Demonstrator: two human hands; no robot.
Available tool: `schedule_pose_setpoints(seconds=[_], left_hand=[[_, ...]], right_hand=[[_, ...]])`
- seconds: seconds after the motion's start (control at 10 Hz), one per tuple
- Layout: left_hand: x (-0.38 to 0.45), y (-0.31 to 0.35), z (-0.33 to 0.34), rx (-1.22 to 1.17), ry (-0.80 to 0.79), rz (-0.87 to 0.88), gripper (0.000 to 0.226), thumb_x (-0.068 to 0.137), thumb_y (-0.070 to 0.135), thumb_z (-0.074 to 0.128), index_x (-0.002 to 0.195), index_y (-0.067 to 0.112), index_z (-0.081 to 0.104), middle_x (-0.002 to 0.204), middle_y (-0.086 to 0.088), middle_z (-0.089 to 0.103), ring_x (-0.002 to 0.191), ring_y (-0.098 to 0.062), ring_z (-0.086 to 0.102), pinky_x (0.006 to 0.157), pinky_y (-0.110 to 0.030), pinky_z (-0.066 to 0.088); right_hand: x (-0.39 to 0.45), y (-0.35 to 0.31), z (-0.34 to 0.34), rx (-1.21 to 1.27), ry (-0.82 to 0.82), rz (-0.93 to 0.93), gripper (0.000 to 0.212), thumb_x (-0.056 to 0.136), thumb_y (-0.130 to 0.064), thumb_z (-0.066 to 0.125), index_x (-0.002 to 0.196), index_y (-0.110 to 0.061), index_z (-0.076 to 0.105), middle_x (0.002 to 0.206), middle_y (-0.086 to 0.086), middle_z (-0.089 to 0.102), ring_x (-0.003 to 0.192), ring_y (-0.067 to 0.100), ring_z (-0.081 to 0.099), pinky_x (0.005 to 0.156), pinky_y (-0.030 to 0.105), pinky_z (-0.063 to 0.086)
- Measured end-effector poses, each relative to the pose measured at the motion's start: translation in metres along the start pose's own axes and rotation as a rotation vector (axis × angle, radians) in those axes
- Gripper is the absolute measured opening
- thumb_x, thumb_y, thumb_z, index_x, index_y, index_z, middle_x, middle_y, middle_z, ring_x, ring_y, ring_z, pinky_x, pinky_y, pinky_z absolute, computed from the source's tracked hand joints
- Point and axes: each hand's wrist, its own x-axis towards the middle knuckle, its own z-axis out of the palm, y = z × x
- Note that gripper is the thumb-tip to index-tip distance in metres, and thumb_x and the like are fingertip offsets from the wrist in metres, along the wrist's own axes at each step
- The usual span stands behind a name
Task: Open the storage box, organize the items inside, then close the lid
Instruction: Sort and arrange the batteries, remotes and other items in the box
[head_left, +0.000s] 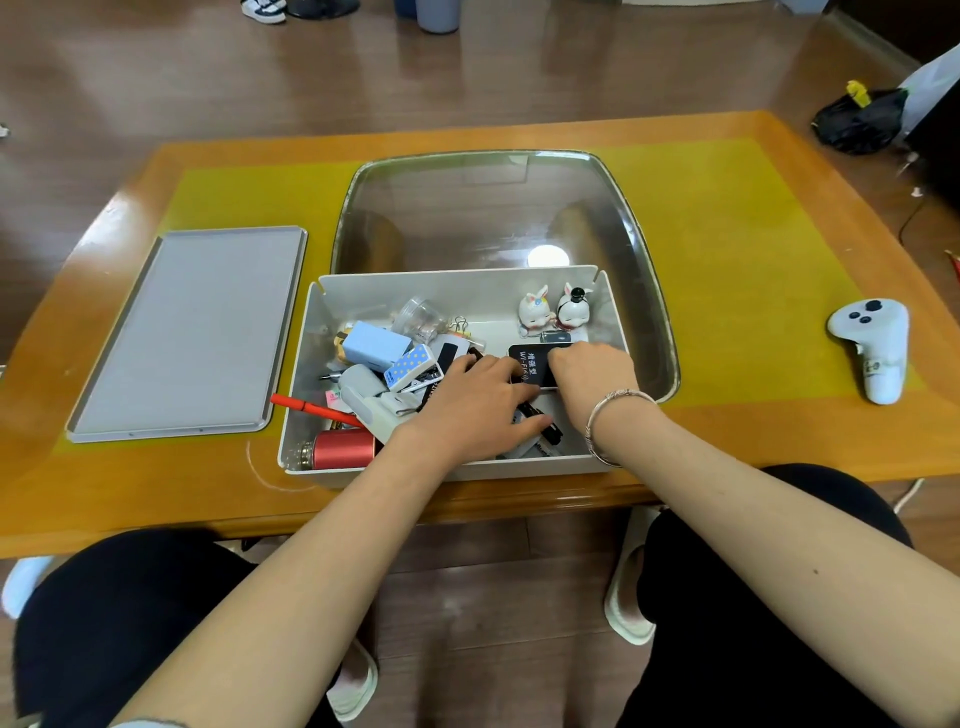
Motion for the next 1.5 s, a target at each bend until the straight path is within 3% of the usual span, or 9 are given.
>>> schedule_pose_setpoints(seconds=[0.3, 0.5, 0.6, 0.7, 0.8, 1.0, 1.5], left_hand=[[0.000, 0.002, -0.001, -0.016, -0.043, -0.037, 0.054, 0.094, 0.061, 0.035, 0.138, 0.034, 0.048, 0.143, 0.000, 0.042, 0.134, -0.020, 0.031, 0.111, -0.040, 0.016], [-0.001, 0.005, -0.004, 0.034, -0.062, -0.078, 0.054, 0.093, 0.064, 0.033, 0.139, 0.039, 0.045, 0.147, -0.004, 0.040, 0.138, -0.024, 0.024, 0.113, -0.045, 0.011], [-0.002, 0.005, -0.005, 0.031, -0.075, -0.085, 0.054, 0.093, 0.064, 0.032, 0.140, 0.039, 0.044, 0.148, -0.004, 0.038, 0.139, -0.025, 0.022, 0.114, -0.045, 0.010], [-0.003, 0.005, -0.005, 0.007, -0.063, -0.091, 0.053, 0.093, 0.064, 0.034, 0.139, 0.039, 0.045, 0.148, -0.004, 0.038, 0.139, -0.024, 0.021, 0.115, -0.044, 0.009], [-0.004, 0.005, -0.003, -0.011, -0.055, -0.095, 0.052, 0.093, 0.063, 0.034, 0.138, 0.040, 0.046, 0.149, -0.005, 0.037, 0.140, -0.024, 0.020, 0.116, -0.044, 0.009], [-0.003, 0.003, -0.002, -0.037, -0.058, -0.096, 0.053, 0.093, 0.064, 0.033, 0.138, 0.039, 0.047, 0.149, -0.004, 0.037, 0.141, -0.024, 0.020, 0.116, -0.045, 0.007], [-0.003, 0.002, -0.001, -0.073, -0.033, -0.108, 0.051, 0.093, 0.062, 0.035, 0.136, 0.039, 0.049, 0.148, -0.004, 0.038, 0.140, -0.022, 0.021, 0.116, -0.042, 0.007]], right_hand=[[-0.018, 0.004, 0.001, 0.182, -0.197, -0.032, 0.036, 0.086, -0.011, 0.055, 0.121, -0.010, 0.048, 0.119, 0.014, 0.050, 0.110, 0.034, 0.055, 0.086, 0.038, 0.046], [-0.020, 0.003, 0.007, 0.244, -0.277, -0.019, 0.047, 0.087, -0.017, 0.057, 0.131, -0.011, 0.041, 0.124, 0.014, 0.045, 0.111, 0.033, 0.055, 0.087, 0.036, 0.045], [-0.019, 0.006, 0.005, 0.249, -0.225, -0.009, 0.042, 0.083, -0.014, 0.060, 0.123, -0.011, 0.049, 0.119, 0.013, 0.051, 0.109, 0.031, 0.056, 0.085, 0.035, 0.047], [-0.005, 0.016, -0.007, 0.304, 0.085, 0.019, 0.028, 0.084, -0.017, 0.062, 0.112, -0.013, 0.058, 0.109, 0.012, 0.061, 0.104, 0.031, 0.057, 0.081, 0.038, 0.050], [0.022, 0.032, -0.019, 0.267, 0.340, -0.002, 0.024, 0.085, -0.026, 0.064, 0.108, -0.018, 0.062, 0.106, 0.009, 0.065, 0.104, 0.029, 0.054, 0.081, 0.037, 0.044], [0.066, 0.034, -0.025, 0.187, 0.316, -0.114, 0.028, 0.085, -0.036, 0.062, 0.112, -0.027, 0.064, 0.115, -0.001, 0.064, 0.110, 0.024, 0.049, 0.087, 0.037, 0.033], [0.076, 0.026, -0.024, 0.140, 0.365, -0.091, 0.018, 0.087, -0.034, 0.061, 0.093, -0.021, 0.073, 0.099, 0.002, 0.066, 0.103, 0.025, 0.047, 0.082, 0.036, 0.029]])
